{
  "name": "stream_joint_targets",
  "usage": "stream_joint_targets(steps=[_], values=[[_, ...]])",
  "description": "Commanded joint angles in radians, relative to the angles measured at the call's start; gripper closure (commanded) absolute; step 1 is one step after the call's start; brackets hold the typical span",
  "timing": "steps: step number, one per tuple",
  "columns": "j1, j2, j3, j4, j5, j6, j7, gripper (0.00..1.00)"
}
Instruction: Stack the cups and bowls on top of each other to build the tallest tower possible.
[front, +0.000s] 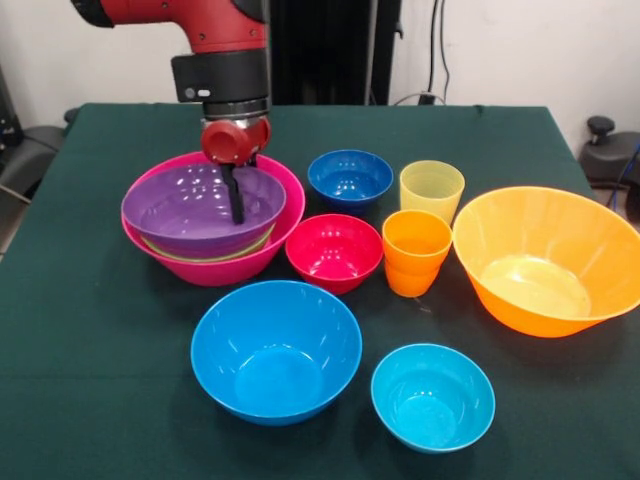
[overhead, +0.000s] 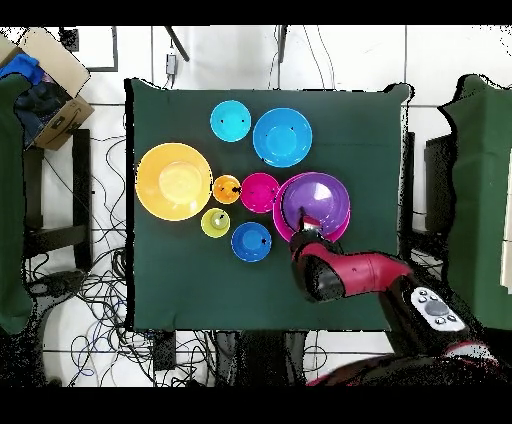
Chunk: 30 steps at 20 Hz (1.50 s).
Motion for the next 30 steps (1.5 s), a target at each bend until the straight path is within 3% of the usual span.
stream_joint_targets(steps=[1,5,10,11,17,30], values=[[0.100,0.195,-0.137,-0.281,0.059,0.270,0.169,0.00],[0.093,0.202,-0.151,-0.273,0.062,0.235,0.157,0.00],[0.011,0.193,-0.090,-0.232,0.067,0.252,0.109,0.00],[-0.008,0.193,-0.076,-0.224,0.067,0.260,0.098,1.00],[-0.050,0.184,-0.046,-0.202,0.077,0.278,0.084,1.00],[-0.007,0.182,-0.056,-0.224,0.141,0.375,0.083,1.00]])
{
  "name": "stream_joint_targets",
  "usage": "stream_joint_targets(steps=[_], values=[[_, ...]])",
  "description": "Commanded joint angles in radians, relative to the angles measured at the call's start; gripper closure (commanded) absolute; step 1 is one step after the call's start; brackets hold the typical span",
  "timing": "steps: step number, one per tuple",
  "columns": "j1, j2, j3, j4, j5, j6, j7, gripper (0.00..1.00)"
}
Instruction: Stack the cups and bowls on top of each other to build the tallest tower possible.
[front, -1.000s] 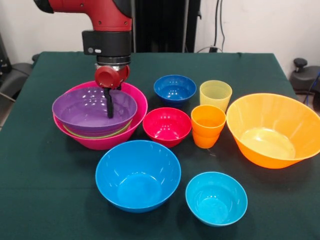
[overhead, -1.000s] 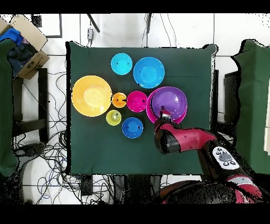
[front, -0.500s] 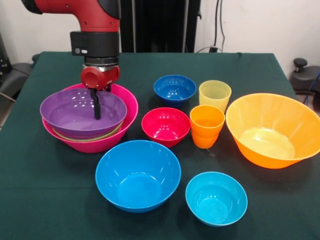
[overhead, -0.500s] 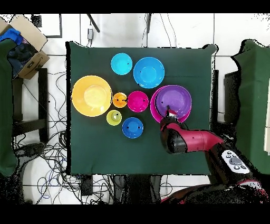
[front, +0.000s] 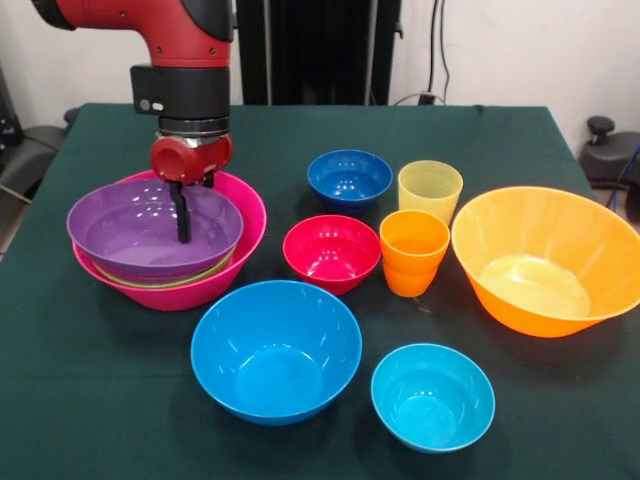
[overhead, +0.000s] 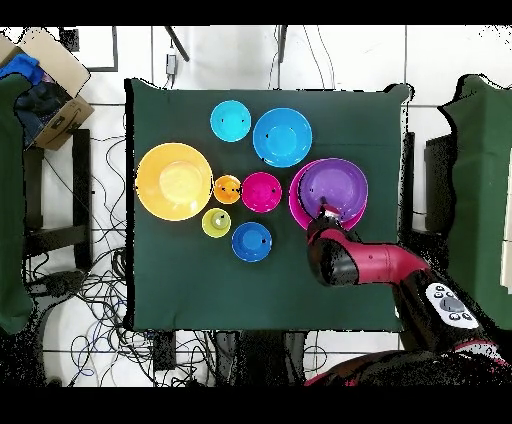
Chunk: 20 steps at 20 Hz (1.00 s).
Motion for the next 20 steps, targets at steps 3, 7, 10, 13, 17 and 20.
stream_joint_targets(steps=[3,7,10,13,17,20], values=[[0.001,0.083,-0.015,-0.079,0.093,0.451,0.047,1.00],[-0.093,-0.141,0.088,0.083,0.217,0.624,-0.004,1.00],[-0.094,-0.185,0.087,0.119,0.255,0.664,0.023,1.00],[-0.107,-0.208,0.107,0.159,0.255,0.633,0.046,1.00],[-0.156,-0.203,0.164,0.208,0.264,0.541,0.082,1.00],[-0.170,-0.209,0.175,0.235,0.245,0.497,0.091,1.00]])
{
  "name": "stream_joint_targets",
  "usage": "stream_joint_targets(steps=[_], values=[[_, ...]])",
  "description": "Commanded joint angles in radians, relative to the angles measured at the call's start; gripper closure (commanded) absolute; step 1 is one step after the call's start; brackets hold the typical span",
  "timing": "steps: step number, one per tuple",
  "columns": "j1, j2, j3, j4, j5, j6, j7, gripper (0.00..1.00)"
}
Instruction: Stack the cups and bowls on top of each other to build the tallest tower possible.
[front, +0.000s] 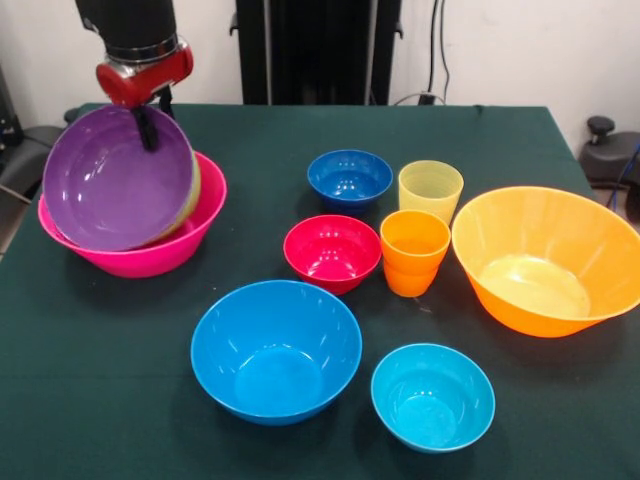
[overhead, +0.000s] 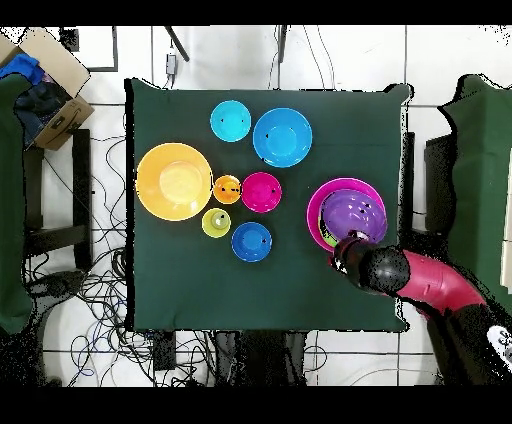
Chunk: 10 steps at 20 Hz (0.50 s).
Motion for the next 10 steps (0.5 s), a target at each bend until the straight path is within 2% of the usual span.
stream_joint_targets(steps=[1,10], values=[[-0.005,-0.010,0.101,0.122,0.005,-0.016,0.100,1.00],[-0.015,-0.002,0.083,0.133,-0.042,-0.067,0.104,1.00]])
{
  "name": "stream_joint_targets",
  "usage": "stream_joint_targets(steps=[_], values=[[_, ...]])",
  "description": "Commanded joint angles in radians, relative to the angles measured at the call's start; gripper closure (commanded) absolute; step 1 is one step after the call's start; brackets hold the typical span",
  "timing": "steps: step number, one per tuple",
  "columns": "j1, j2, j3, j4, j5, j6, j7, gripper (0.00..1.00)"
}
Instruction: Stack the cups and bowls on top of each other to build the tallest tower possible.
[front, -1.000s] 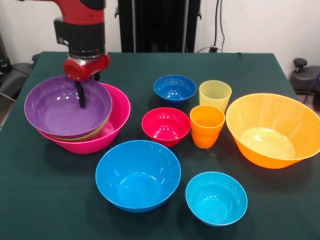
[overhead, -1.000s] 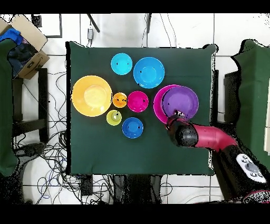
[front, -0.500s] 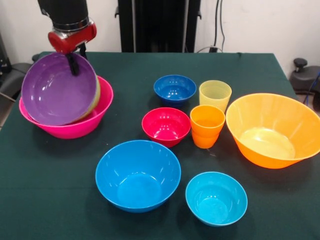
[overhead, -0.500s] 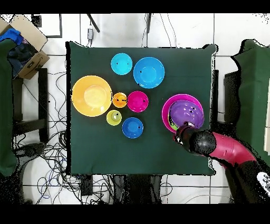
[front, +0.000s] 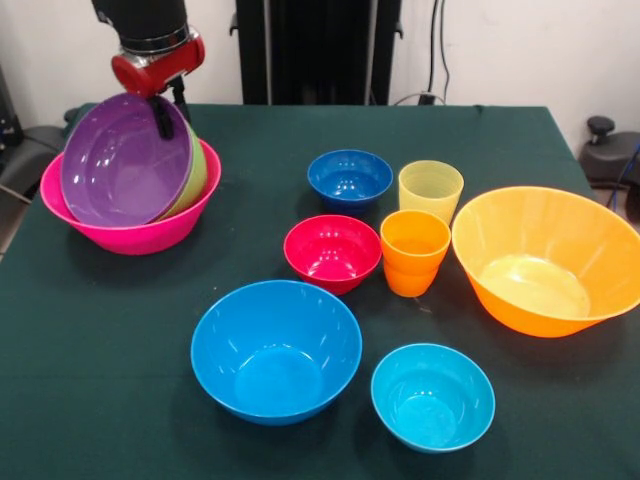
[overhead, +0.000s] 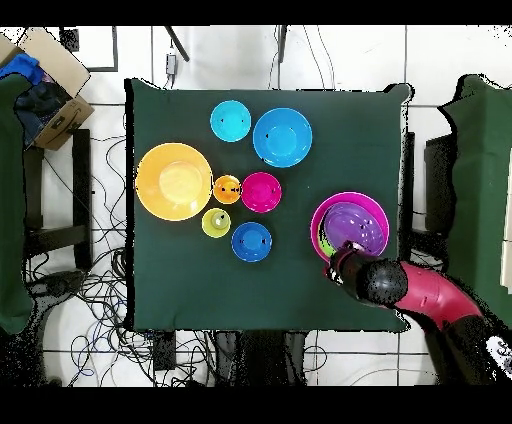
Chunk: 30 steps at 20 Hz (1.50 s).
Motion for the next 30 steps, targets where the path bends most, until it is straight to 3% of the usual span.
stream_joint_targets(steps=[1,6,7,17,21,27,29,30], values=[[0.021,0.009,0.062,0.064,-0.052,-0.055,0.107,1.00],[0.000,0.032,0.073,0.075,-0.047,-0.104,0.123,1.00],[-0.004,0.033,0.078,0.079,-0.046,-0.115,0.122,0.00],[0.058,0.023,0.031,0.045,-0.071,-0.109,0.138,0.00],[0.028,0.044,0.047,0.057,-0.073,-0.152,0.135,0.00],[-0.149,0.121,0.200,0.119,-0.064,-0.252,0.081,0.00],[-0.138,0.125,0.181,0.113,-0.062,-0.279,0.125,0.00],[-0.103,0.112,0.156,0.102,-0.049,-0.265,0.153,0.00]])
